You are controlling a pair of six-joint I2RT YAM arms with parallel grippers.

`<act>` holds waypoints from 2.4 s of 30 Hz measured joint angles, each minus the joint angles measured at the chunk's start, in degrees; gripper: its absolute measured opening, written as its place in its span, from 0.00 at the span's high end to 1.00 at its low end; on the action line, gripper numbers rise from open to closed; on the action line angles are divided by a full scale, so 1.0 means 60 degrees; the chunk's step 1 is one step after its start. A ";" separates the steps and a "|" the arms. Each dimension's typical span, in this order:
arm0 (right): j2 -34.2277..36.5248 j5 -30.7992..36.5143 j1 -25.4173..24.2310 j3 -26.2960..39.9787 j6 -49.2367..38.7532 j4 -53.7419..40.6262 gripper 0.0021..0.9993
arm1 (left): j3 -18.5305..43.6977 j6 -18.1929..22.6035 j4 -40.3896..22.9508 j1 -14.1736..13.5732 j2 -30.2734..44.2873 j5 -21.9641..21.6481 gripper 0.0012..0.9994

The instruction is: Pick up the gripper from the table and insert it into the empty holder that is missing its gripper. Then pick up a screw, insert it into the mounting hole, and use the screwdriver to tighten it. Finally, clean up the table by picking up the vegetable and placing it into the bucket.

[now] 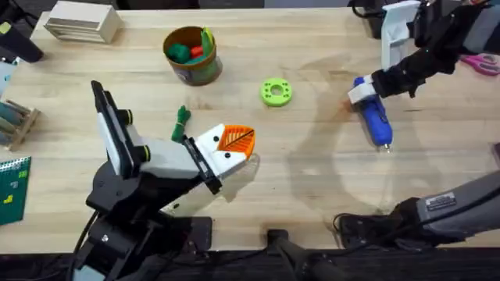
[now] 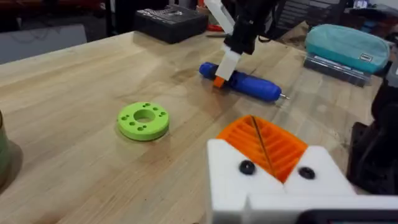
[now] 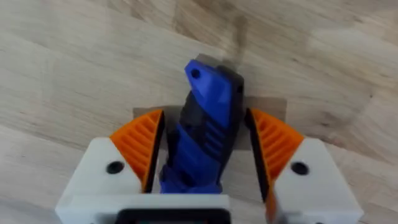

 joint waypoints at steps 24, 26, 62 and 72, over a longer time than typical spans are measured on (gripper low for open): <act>-0.5827 0.0171 -0.0018 0.0047 0.2203 0.1359 0.97 | 0.0004 0.0000 0.0000 0.0000 -0.0003 -0.0003 1.00; -0.6427 0.0152 -0.0002 -0.0054 0.2656 0.1442 0.97 | 0.0001 0.0000 0.0001 0.0000 0.0000 -0.0003 1.00; -0.6617 -0.0738 1.0037 -0.4350 0.6375 1.3500 0.97 | 0.0000 0.0000 0.0003 0.0000 -0.0004 -0.0003 1.00; -0.6423 -0.0871 1.0109 -0.4350 0.6404 1.3453 0.97 | 0.0004 0.0000 0.0000 0.0000 0.0000 -0.0003 1.00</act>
